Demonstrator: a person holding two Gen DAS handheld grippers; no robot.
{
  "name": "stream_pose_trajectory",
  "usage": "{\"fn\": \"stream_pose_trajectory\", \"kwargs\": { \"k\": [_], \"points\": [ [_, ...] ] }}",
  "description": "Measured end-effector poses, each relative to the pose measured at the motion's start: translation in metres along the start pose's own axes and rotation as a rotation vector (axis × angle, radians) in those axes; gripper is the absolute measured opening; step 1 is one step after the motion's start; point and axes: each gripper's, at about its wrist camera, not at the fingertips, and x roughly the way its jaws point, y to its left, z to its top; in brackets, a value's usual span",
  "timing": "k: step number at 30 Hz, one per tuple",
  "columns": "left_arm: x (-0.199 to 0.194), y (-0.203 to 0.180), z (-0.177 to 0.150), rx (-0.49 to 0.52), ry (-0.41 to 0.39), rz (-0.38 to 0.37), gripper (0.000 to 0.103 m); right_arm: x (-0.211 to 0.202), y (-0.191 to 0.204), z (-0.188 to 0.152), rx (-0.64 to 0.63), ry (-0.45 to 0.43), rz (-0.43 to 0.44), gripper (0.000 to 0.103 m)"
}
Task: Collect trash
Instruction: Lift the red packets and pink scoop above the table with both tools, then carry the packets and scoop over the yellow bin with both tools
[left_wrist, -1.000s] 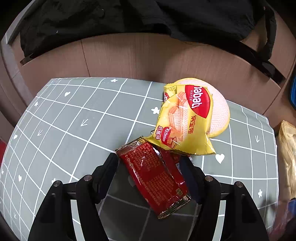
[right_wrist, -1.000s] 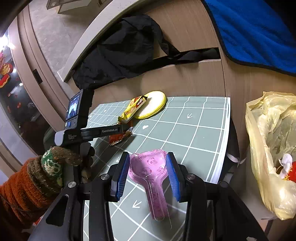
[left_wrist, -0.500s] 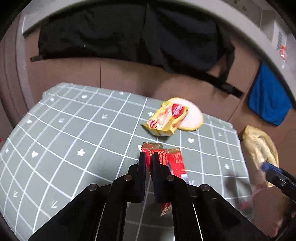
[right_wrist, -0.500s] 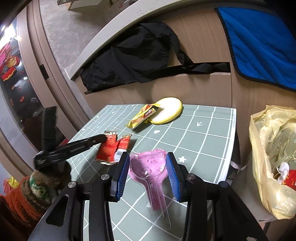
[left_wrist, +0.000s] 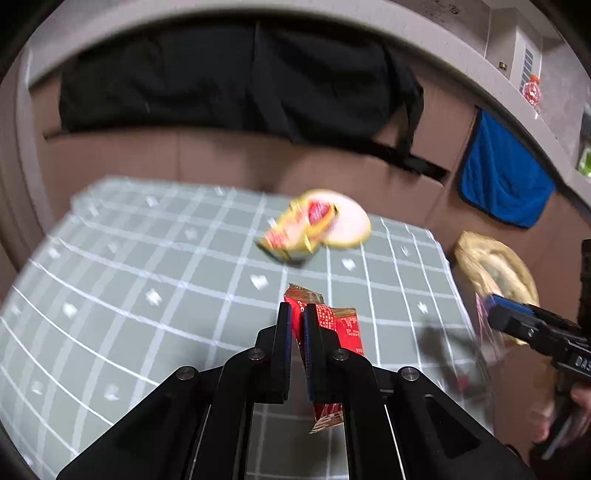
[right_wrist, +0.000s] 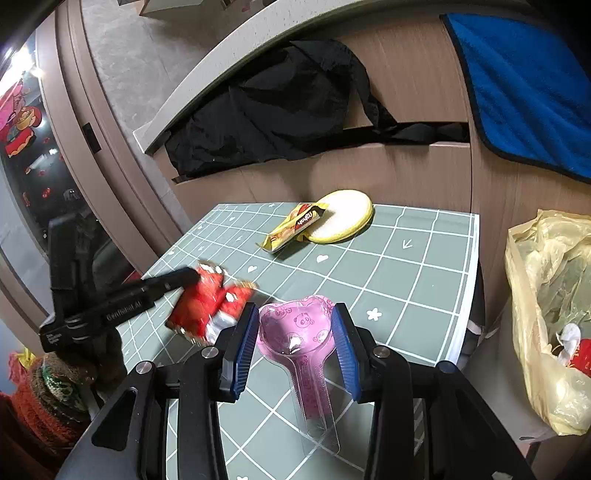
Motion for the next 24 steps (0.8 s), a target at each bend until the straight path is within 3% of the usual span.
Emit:
{"fn": "stream_pose_trajectory", "kwargs": {
  "k": [2,4,5,6,11,17,24],
  "points": [
    [0.005,0.006,-0.007,-0.029,0.020,-0.053,0.012,0.001,0.001,-0.001,-0.003,0.006,-0.001,0.038],
    [0.007,0.009,-0.012,-0.053,0.037,-0.083,0.035,0.002,0.001,-0.002,-0.004,0.010,-0.001,0.038],
    [0.008,0.010,-0.015,-0.060,0.048,-0.085,0.054,0.003,0.001,-0.003,-0.004,0.013,-0.001,0.038],
    [0.010,0.009,-0.016,-0.063,0.056,-0.085,0.057,0.004,0.000,-0.003,-0.002,0.016,-0.001,0.038],
    [0.026,0.001,-0.030,-0.057,0.147,-0.024,0.059,0.008,-0.001,-0.006,0.011,0.025,0.005,0.038],
    [0.038,-0.025,-0.042,0.019,0.150,0.062,0.066,0.009,-0.005,-0.008,0.018,0.022,-0.003,0.038],
    [0.048,-0.033,-0.039,0.002,0.156,0.128,0.068,0.005,-0.012,-0.012,0.033,0.009,-0.007,0.038]
  ]
}}
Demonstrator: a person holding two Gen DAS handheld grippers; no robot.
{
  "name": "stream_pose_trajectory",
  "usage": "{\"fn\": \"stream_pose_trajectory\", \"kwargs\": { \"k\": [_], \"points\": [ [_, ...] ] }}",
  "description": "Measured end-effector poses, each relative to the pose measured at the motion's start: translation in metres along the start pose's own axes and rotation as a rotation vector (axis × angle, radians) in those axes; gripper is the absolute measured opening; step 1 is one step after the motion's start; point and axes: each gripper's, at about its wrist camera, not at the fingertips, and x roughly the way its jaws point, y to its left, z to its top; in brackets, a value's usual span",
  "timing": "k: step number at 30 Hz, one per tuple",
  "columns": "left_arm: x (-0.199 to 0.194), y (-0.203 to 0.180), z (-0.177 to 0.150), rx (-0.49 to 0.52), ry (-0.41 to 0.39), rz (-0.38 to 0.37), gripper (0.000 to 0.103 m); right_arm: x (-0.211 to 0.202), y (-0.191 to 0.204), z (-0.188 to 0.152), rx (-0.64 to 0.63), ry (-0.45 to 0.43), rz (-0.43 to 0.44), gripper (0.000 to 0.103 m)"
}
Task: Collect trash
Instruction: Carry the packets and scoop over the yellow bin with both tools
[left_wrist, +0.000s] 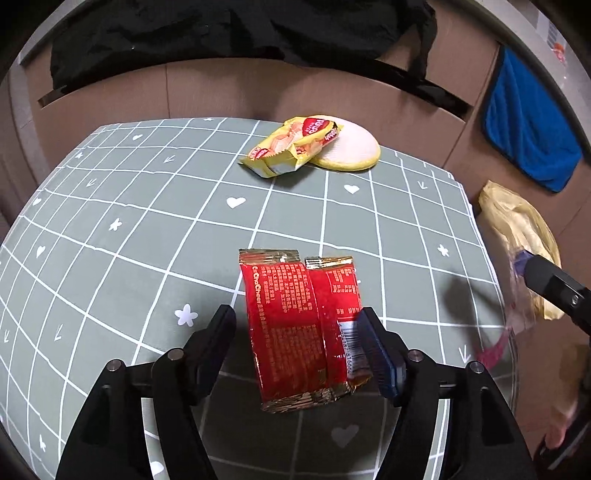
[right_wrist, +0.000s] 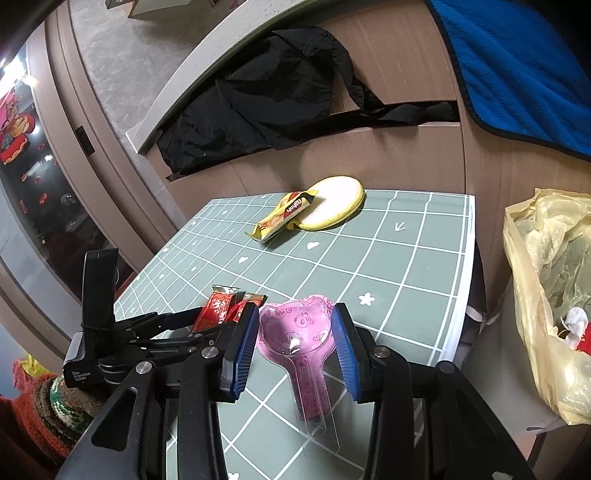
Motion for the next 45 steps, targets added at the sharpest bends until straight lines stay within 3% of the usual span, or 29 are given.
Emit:
{"fn": "stream_pose_trajectory", "kwargs": {
  "k": [1,2,3,4,10,18,27,35,39,45],
  "points": [
    [0.001,-0.002,0.000,0.007,-0.004,0.018,0.066,-0.001,0.000,0.000,0.000,-0.002,-0.002,0.038],
    [0.001,-0.005,-0.001,0.018,-0.015,0.038,0.056,-0.002,0.000,-0.001,0.000,-0.005,-0.002,0.038],
    [0.001,-0.006,-0.002,0.025,-0.028,0.043,0.035,-0.002,0.000,-0.001,0.000,-0.008,-0.003,0.038],
    [0.001,-0.008,-0.003,0.034,-0.036,0.051,0.027,-0.003,0.000,0.000,-0.001,-0.009,-0.004,0.038],
    [-0.017,-0.011,-0.004,0.057,-0.103,0.026,0.012,-0.013,0.002,0.004,-0.031,-0.033,-0.016,0.038],
    [-0.064,-0.016,0.013,0.095,-0.249,0.037,0.011,-0.023,0.006,0.014,-0.050,-0.065,-0.012,0.038],
    [-0.111,-0.020,0.034,0.103,-0.406,-0.017,0.011,-0.040,0.031,0.041,-0.165,-0.146,-0.044,0.038],
    [-0.137,-0.033,0.058,0.130,-0.497,-0.038,0.011,-0.059,0.043,0.070,-0.229,-0.223,-0.065,0.038],
    [-0.146,-0.054,0.073,0.157,-0.536,-0.067,0.011,-0.078,0.041,0.082,-0.245,-0.279,-0.085,0.038],
    [-0.147,-0.111,0.096,0.187,-0.590,-0.168,0.011,-0.126,0.009,0.099,-0.239,-0.378,-0.151,0.038]
  ]
}}
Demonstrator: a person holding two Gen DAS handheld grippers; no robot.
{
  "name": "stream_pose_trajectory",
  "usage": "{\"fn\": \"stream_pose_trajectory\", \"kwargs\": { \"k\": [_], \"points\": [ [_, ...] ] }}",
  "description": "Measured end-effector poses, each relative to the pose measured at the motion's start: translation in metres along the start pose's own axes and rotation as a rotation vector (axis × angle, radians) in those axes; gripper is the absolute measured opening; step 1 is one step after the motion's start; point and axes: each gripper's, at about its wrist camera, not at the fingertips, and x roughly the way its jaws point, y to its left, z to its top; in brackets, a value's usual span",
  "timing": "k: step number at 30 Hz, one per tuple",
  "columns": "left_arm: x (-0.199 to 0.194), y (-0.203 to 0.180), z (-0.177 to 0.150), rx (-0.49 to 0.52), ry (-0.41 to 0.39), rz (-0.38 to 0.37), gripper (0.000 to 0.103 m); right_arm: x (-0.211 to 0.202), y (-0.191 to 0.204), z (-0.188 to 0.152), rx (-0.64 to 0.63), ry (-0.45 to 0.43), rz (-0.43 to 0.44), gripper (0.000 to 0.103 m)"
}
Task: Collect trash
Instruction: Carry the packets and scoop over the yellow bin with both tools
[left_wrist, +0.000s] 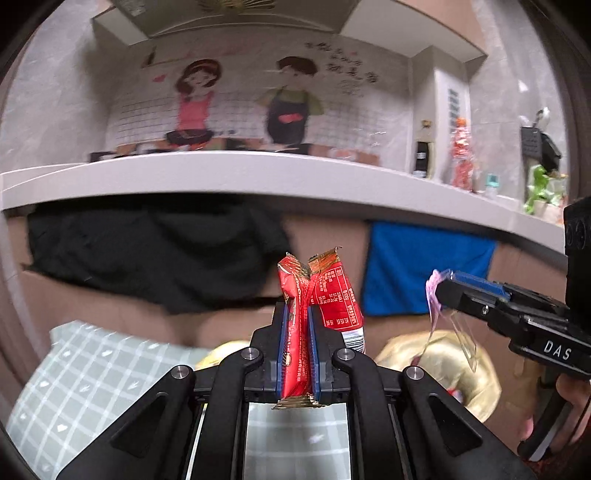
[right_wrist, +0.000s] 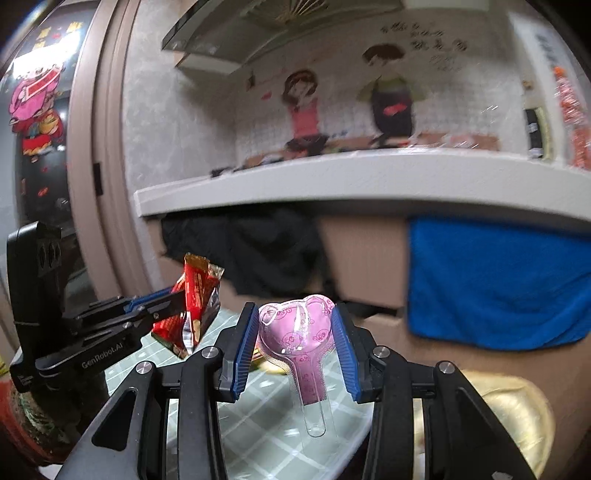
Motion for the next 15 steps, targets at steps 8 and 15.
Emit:
{"fn": "stream_pose_trajectory", "kwargs": {
  "k": [8,15],
  "points": [
    [0.053,-0.087,0.010,0.041,0.012,-0.185,0.011,-0.057,-0.077,0.010,0.004,-0.057,-0.202,0.038],
    [0.103,-0.143,-0.004,0.041,0.103,-0.299,0.011,-0.071,-0.137,-0.012,0.082,-0.017,-0.294,0.038]
  ]
}}
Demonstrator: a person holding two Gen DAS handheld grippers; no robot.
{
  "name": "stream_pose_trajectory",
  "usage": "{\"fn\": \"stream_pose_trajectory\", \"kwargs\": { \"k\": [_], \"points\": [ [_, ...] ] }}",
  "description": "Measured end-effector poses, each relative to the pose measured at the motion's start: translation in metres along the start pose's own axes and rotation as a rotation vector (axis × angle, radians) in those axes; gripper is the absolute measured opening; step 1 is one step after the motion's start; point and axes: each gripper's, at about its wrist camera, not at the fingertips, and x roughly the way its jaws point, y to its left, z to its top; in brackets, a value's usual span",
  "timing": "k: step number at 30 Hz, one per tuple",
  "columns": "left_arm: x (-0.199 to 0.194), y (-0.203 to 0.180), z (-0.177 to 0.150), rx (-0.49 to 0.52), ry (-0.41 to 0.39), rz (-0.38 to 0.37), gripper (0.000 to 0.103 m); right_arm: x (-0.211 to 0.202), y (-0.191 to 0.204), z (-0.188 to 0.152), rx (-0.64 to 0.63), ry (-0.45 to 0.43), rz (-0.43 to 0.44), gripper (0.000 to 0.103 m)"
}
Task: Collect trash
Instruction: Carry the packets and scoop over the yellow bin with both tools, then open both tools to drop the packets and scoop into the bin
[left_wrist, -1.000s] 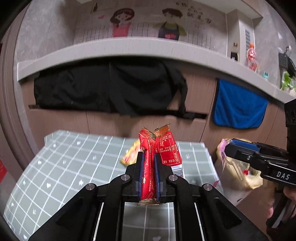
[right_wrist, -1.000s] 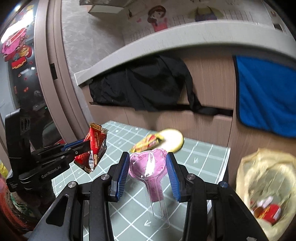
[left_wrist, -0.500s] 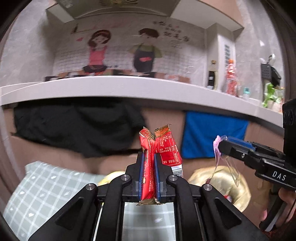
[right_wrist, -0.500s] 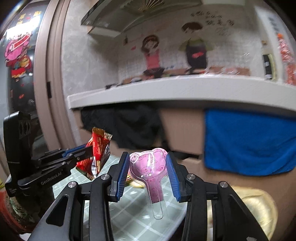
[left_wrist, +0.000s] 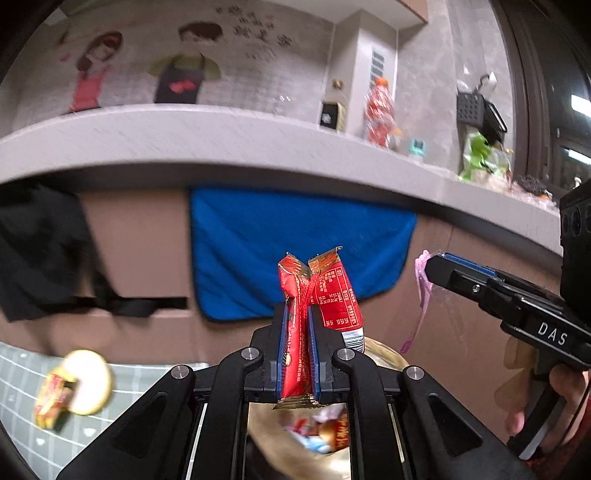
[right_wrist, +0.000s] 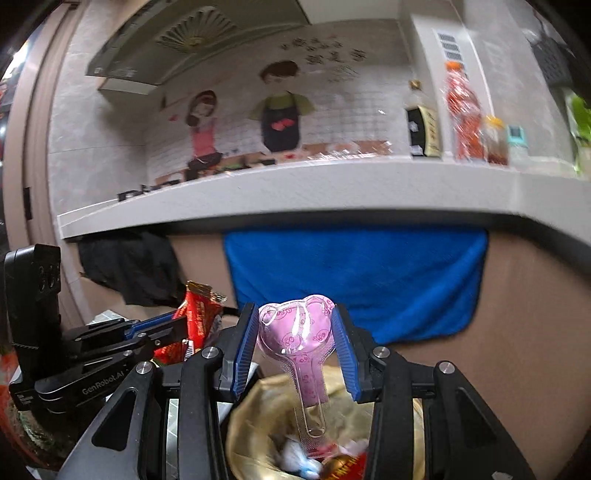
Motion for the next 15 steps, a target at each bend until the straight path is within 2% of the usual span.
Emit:
{"fn": "stream_pose_trajectory", "kwargs": {
  "k": [6,10,13,15],
  "points": [
    [0.036,-0.011,-0.008,0.007,0.057,-0.023,0.011,0.017,-0.029,-0.018,0.055,0.041,-0.017,0.038],
    [0.053,-0.006,-0.011,-0.008,0.090,-0.033,0.012,0.032,-0.039,-0.028,0.094,0.071,-0.018,0.038],
    [0.066,0.001,-0.014,-0.035,0.126,-0.070,0.026,0.039,-0.047,-0.036,0.123,0.081,-0.034,0.039],
    [0.073,0.005,-0.018,-0.050,0.166,-0.088,0.050,0.045,-0.053,-0.042,0.150,0.101,-0.053,0.041]
  ]
}}
